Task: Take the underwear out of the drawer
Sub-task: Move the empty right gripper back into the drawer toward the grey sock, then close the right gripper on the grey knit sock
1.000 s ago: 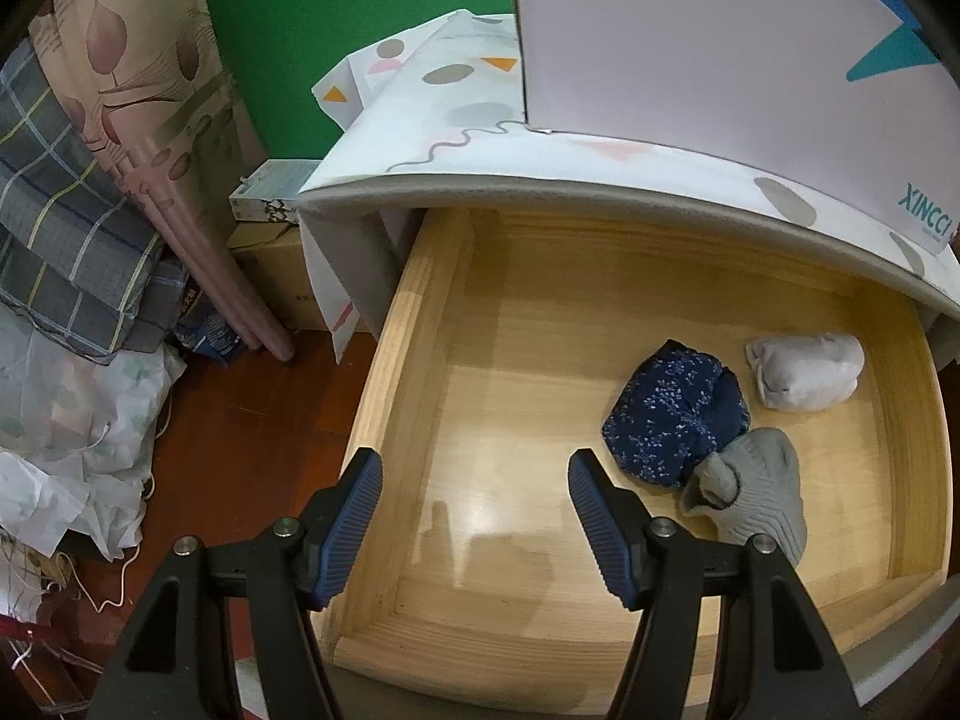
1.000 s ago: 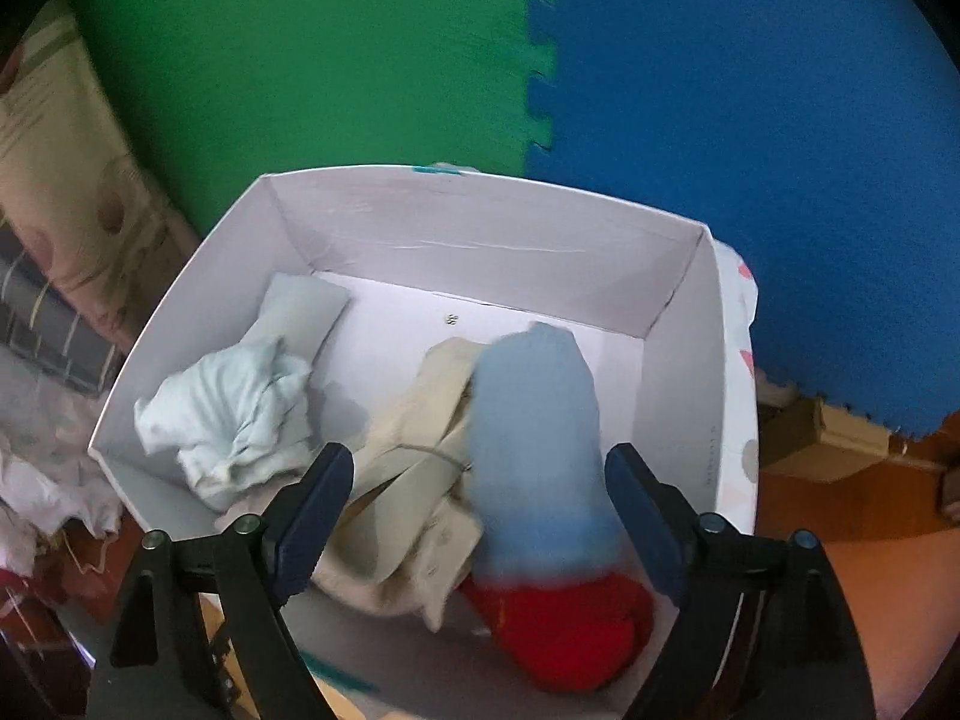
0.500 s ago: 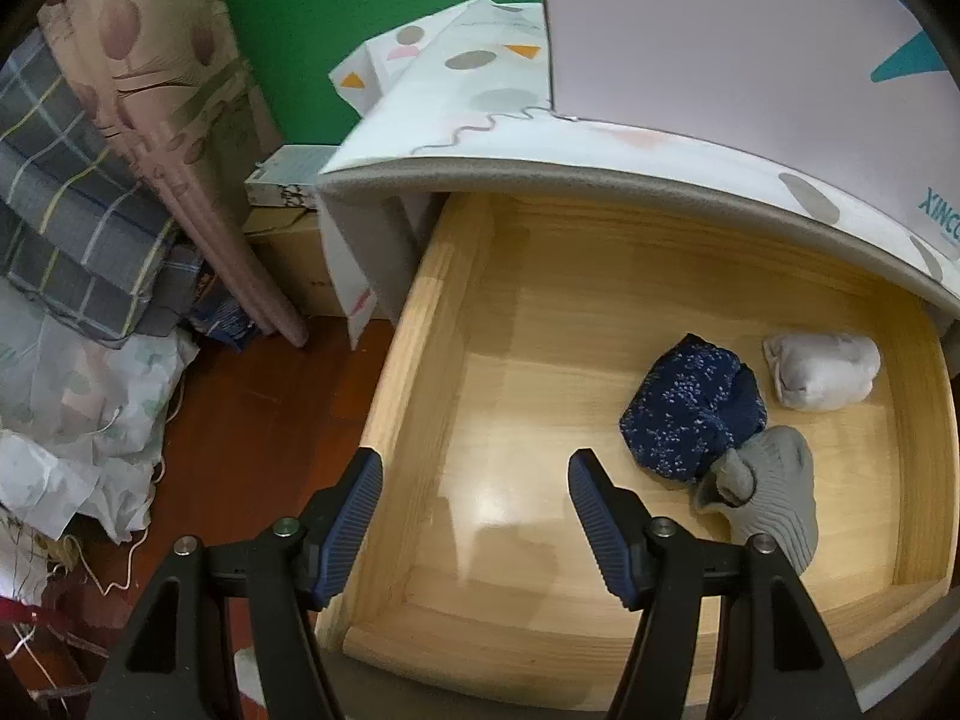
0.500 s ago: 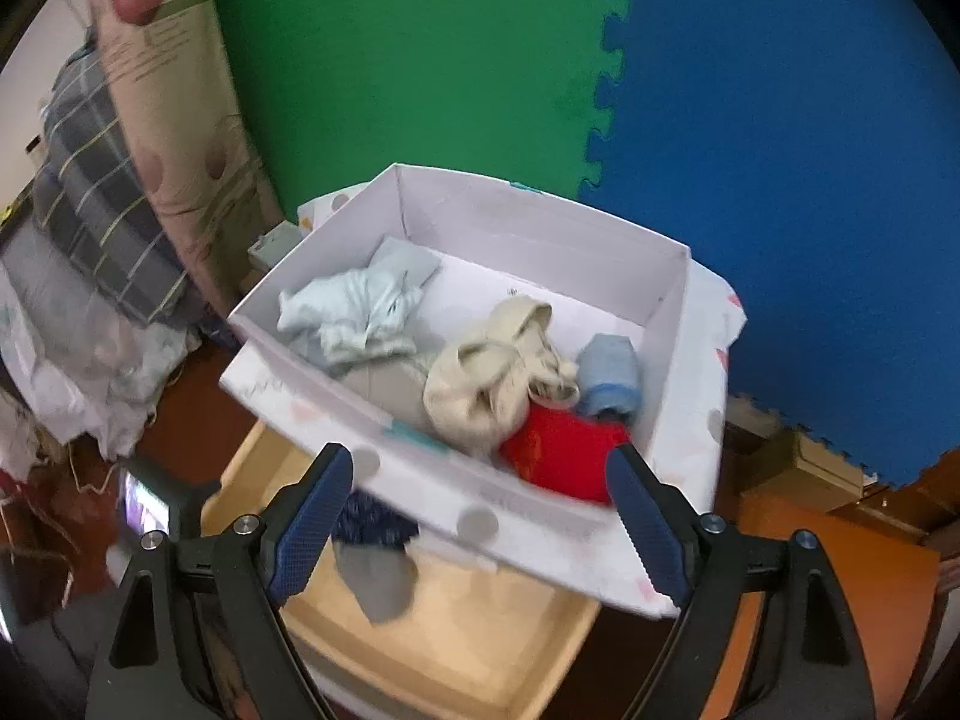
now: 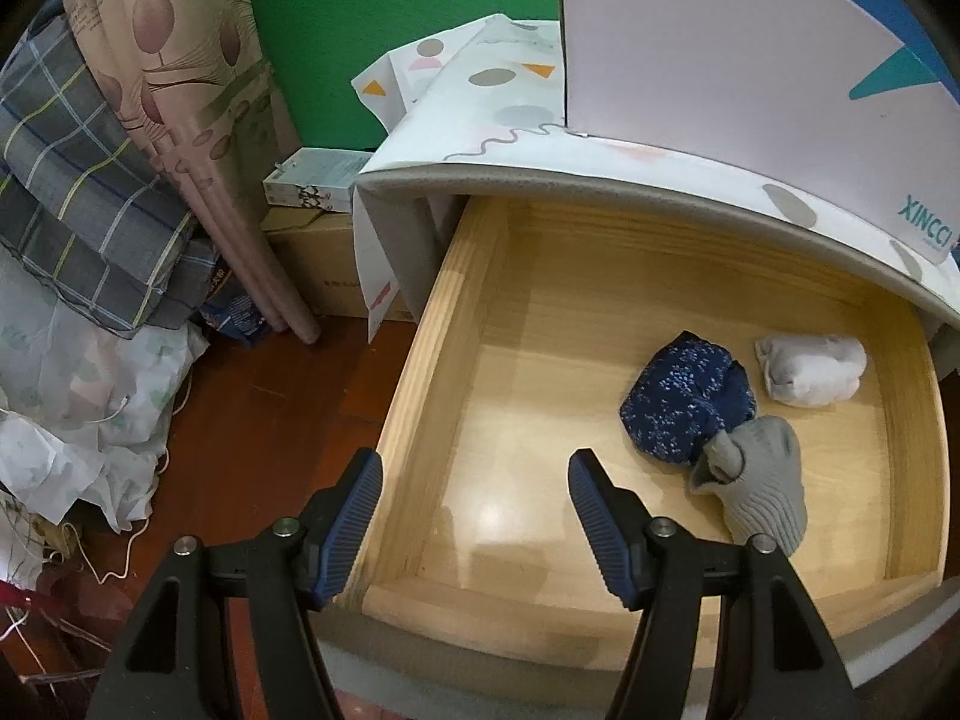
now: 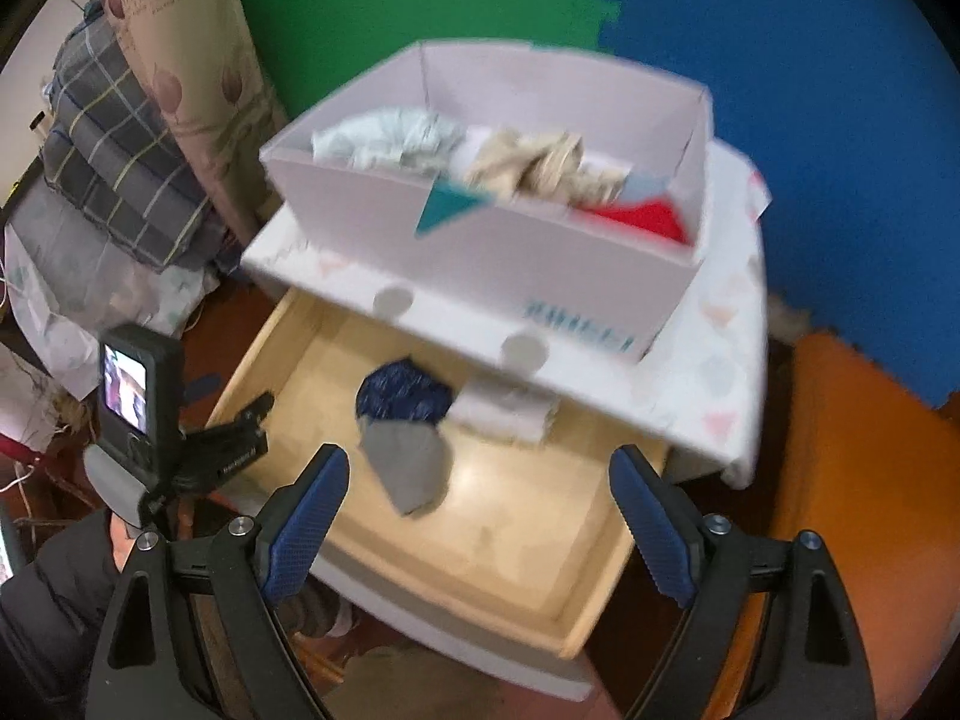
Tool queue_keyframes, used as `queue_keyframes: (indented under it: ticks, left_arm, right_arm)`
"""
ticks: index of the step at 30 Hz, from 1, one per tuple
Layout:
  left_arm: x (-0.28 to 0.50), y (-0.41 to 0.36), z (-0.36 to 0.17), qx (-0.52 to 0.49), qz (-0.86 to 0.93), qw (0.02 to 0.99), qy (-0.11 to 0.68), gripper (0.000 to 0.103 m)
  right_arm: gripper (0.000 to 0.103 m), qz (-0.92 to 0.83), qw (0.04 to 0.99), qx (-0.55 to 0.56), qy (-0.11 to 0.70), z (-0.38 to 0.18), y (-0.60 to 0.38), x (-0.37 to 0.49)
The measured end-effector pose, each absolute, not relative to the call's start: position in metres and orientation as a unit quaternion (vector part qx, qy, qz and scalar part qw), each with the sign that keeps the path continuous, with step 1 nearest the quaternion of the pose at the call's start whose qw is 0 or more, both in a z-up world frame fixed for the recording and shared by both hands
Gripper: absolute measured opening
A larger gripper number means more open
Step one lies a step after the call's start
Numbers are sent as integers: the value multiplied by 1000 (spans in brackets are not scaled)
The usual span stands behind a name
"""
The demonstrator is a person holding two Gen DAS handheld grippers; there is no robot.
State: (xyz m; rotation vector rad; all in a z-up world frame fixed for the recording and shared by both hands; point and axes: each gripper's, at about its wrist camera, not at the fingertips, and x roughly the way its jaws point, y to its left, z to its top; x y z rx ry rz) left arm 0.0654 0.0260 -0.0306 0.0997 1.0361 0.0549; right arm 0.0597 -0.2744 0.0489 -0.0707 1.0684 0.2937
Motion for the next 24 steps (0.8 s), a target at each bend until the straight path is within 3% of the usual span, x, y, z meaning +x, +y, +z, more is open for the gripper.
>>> queue_keyframes:
  ticks: [12,24]
  left_arm:
    - [60,33,-27,27,13,871,490,66]
    - [61,30,-29,20,-14,869,494,66]
  right_arm:
    - [87,142,797,-14,587,-50,-234,77]
    - [87,122,743,-84,653,-129,-180,117]
